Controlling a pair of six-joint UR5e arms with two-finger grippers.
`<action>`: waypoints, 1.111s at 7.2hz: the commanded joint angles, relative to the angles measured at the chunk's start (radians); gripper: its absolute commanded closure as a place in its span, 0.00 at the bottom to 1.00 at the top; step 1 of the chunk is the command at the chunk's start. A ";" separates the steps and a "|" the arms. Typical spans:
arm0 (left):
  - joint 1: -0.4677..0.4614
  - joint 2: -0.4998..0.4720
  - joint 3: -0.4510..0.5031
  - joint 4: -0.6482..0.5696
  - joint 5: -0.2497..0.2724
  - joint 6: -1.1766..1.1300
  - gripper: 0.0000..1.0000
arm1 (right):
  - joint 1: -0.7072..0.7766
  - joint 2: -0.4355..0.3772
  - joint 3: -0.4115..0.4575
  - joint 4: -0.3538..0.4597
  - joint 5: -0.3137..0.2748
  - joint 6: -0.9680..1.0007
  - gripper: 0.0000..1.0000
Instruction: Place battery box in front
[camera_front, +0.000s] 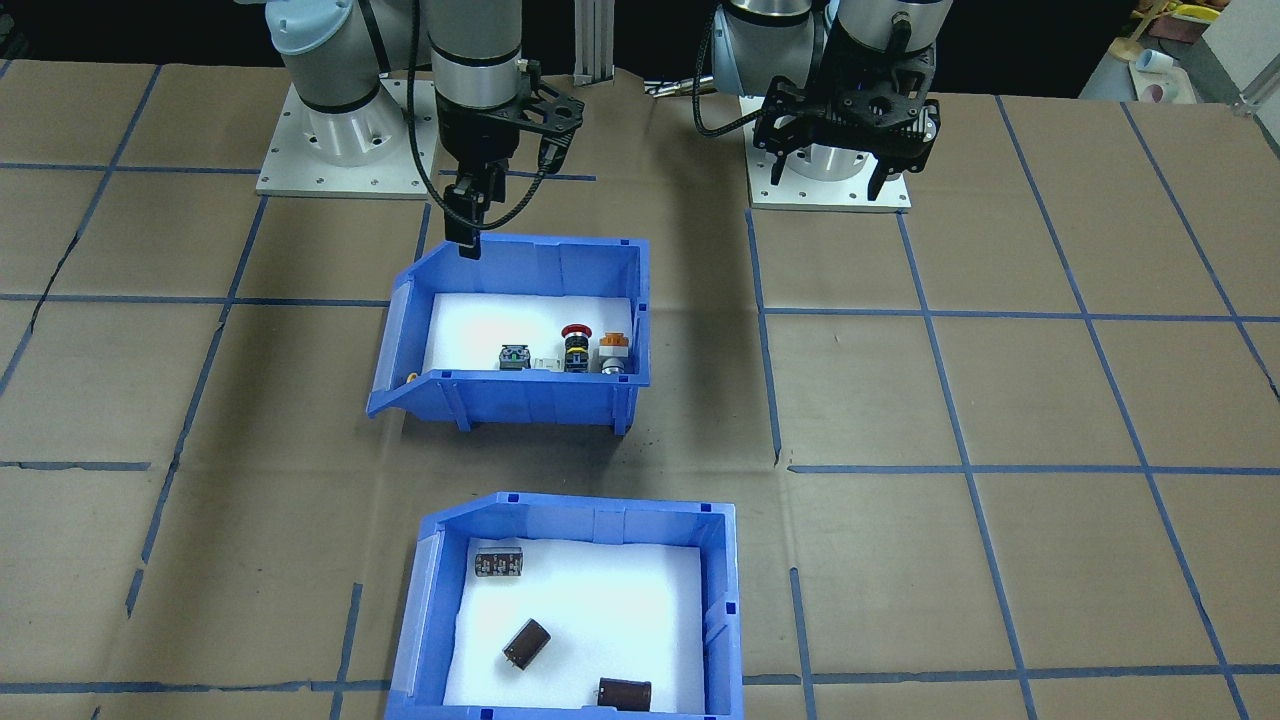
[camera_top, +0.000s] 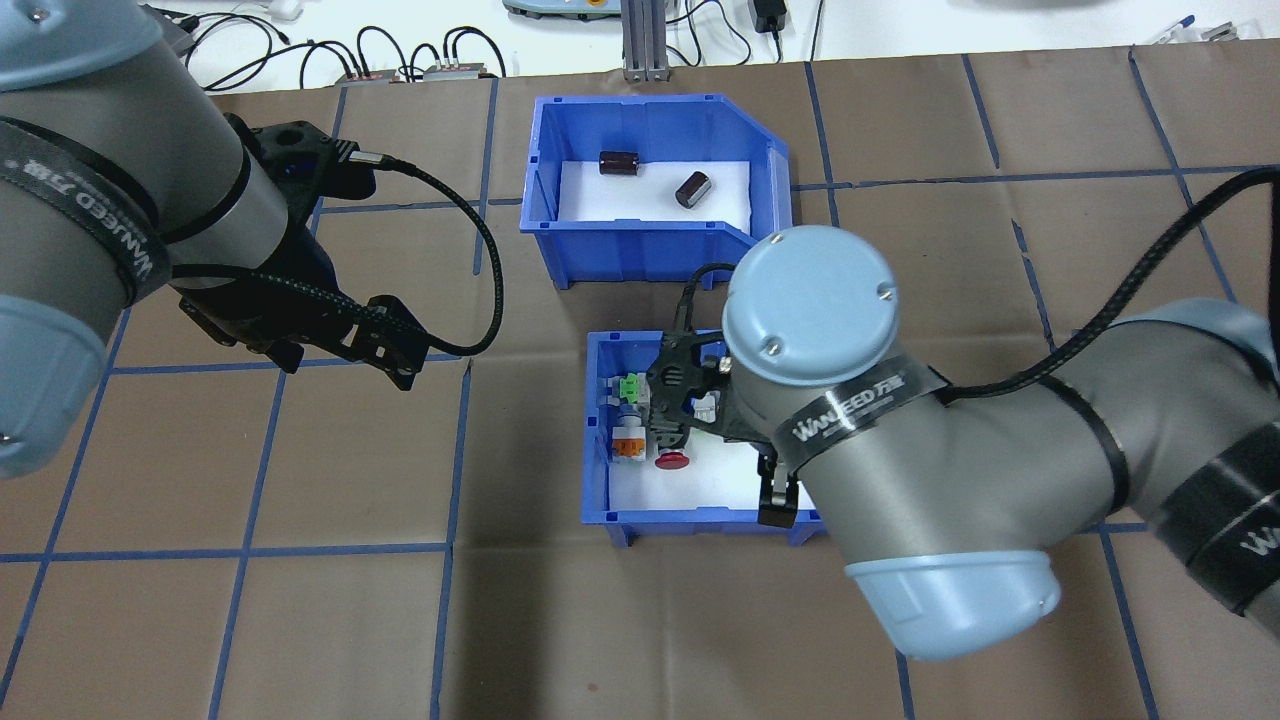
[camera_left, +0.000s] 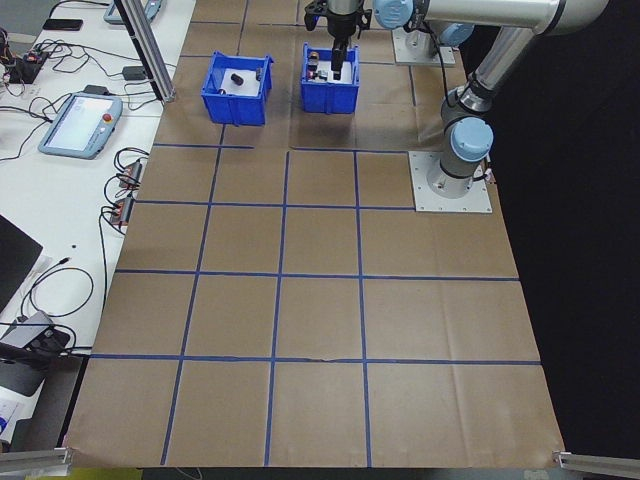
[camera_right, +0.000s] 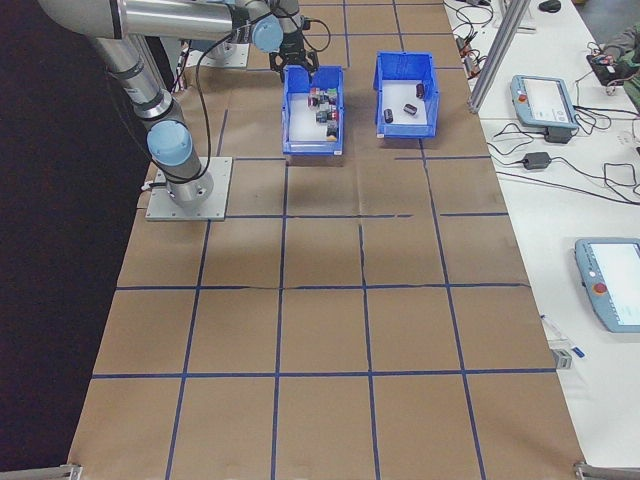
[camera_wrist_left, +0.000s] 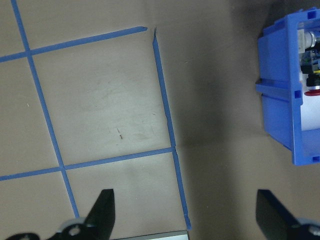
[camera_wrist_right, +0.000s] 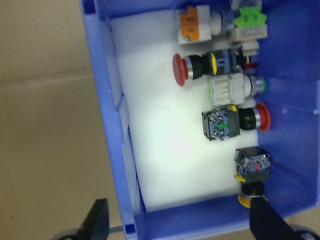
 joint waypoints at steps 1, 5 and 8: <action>-0.002 0.000 -0.002 0.001 0.000 -0.001 0.00 | -0.159 -0.025 -0.041 0.021 0.006 0.043 0.00; -0.002 0.005 -0.011 0.001 0.000 -0.001 0.00 | -0.354 -0.016 -0.138 0.024 0.075 0.651 0.00; -0.002 0.003 -0.008 0.001 0.000 -0.004 0.00 | -0.404 0.056 -0.297 0.219 0.080 1.003 0.00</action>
